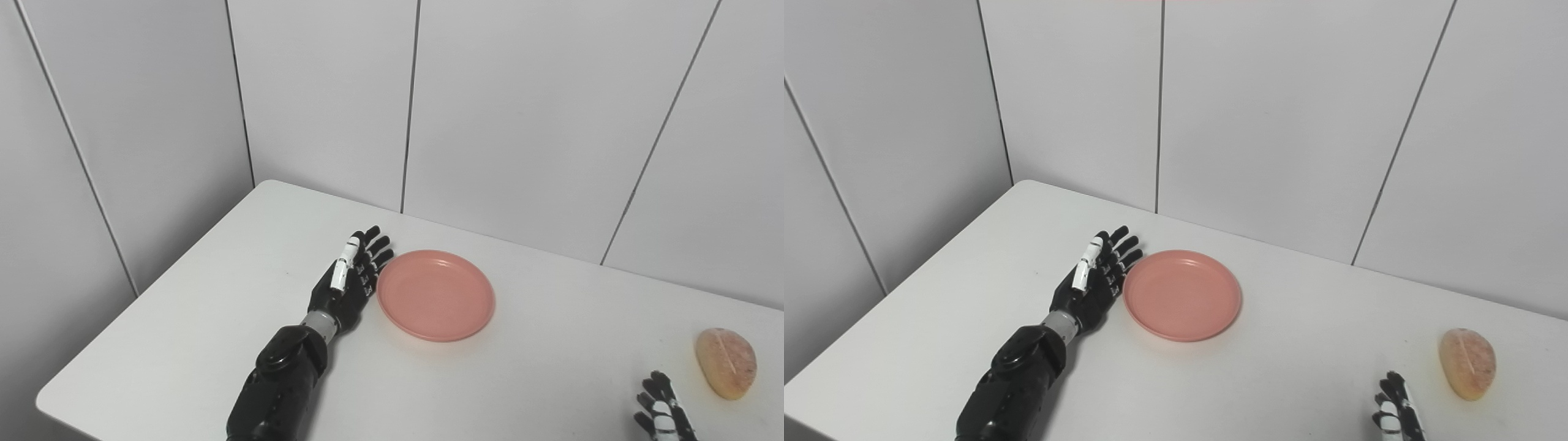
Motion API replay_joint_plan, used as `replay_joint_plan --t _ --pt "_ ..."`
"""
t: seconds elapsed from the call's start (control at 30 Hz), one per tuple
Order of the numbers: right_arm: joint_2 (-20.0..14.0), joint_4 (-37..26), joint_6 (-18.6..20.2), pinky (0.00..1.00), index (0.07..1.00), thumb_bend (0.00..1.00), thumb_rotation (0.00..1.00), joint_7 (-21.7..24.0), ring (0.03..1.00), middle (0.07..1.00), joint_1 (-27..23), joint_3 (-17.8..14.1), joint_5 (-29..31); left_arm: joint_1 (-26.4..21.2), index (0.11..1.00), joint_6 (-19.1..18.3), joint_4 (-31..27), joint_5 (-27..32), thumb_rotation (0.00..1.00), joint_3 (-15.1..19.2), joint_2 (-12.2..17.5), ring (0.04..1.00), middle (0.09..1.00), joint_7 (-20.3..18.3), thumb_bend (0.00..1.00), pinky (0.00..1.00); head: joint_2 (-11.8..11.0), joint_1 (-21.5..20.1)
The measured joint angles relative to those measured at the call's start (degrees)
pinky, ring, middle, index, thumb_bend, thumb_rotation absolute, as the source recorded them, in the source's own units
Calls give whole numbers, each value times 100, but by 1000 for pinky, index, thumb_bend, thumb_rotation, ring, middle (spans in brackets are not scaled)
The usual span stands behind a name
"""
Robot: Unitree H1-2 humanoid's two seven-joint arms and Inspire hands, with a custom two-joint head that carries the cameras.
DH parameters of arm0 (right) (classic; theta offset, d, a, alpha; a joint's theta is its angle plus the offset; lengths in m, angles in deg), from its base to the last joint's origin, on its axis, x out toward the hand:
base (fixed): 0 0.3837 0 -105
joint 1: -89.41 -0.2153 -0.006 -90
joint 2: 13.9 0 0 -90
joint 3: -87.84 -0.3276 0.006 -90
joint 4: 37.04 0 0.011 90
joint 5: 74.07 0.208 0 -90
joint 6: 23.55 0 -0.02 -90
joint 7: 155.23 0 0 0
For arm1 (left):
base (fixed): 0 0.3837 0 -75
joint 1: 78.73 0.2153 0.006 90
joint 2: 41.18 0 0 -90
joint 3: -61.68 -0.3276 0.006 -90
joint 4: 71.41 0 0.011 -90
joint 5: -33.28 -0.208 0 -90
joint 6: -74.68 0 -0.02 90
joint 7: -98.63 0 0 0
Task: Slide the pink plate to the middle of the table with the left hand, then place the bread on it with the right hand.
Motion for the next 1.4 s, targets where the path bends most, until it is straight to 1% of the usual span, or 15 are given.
replay_joint_plan --t 0.07,0.13,0.2,0.27,0.37,0.63,0.67,0.73,0.77,0.87,0.93,1.07,1.13,1.17,1.4 --pt "28 -5 1 905 935 218 1000 -5 924 932 0 24 -46 27 946 -88 -107 0 1000 -33 -97 959 960 2 344 977 79 -236" --pt "75 -5 2 895 930 224 1000 -9 919 927 0 46 -86 74 942 -206 -236 1 1000 -52 -186 960 960 5 347 980 88 -246" --pt "120 -8 5 891 932 220 1000 -29 918 927 0 69 -148 107 940 -264 -315 1 1000 -76 -262 959 959 5 351 981 140 -421" --pt "174 -11 8 892 933 215 1000 -69 918 927 -2 86 -216 115 937 -307 -357 1 1000 -111 -352 956 956 4 356 977 141 -448" --pt "233 -14 8 884 928 216 1000 -110 912 921 -15 97 -276 126 935 -360 -402 -33 1000 -208 -392 952 952 2 362 973 193 -633" --pt "365 -31 55 876 916 258 1000 -209 902 908 -28 120 -404 247 925 -477 -630 -126 1000 -410 -643 938 944 -8 350 946 299 -1071" --pt "380 -36 62 871 909 288 1000 -220 896 902 -29 135 -464 273 921 -497 -678 -126 1000 -434 -691 933 941 -9 349 940 299 -1072" --pt "413 -63 111 873 904 312 996 -246 892 900 -30 166 -560 359 920 -516 -790 -127 1000 -498 -758 932 940 -13 349 938 343 -1326" --pt "430 -85 181 877 906 309 994 -266 895 903 -32 174 -603 388 923 -517 -823 -129 1000 -535 -781 936 942 -14 352 943 351 -1362" --pt "512 -173 367 884 910 304 999 -335 901 908 -50 213 -740 473 923 -520 -927 -169 1000 -624 -833 937 942 -41 353 947 395 -1581" --pt "545 -194 447 887 911 309 1000 -347 901 909 -72 245 -812 523 923 -520 -978 -182 1000 -647 -879 938 943 -41 352 947 396 -1582" --pt "605 -194 484 882 909 305 1000 -371 896 904 -111 262 -907 653 921 -551 -1155 -210 1000 -716 -915 935 939 -46 356 944 448 -1793" --pt "609 -194 554 878 910 312 1000 -374 897 906 -128 261 -965 701 927 -562 -1205 -221 1000 -771 -928 941 945 -49 356 948 448 -1793" --pt "611 -194 574 878 909 312 1000 -373 897 906 -133 263 -977 714 929 -574 -1221 -220 1000 -781 -933 943 948 -51 355 949 466 -1915" --pt "685 -195 658 869 908 301 1000 -446 895 905 -165 264 -1038 754 943 -582 -1240 -208 1000 -782 -921 950 955 -182 349 952 492 -2065"
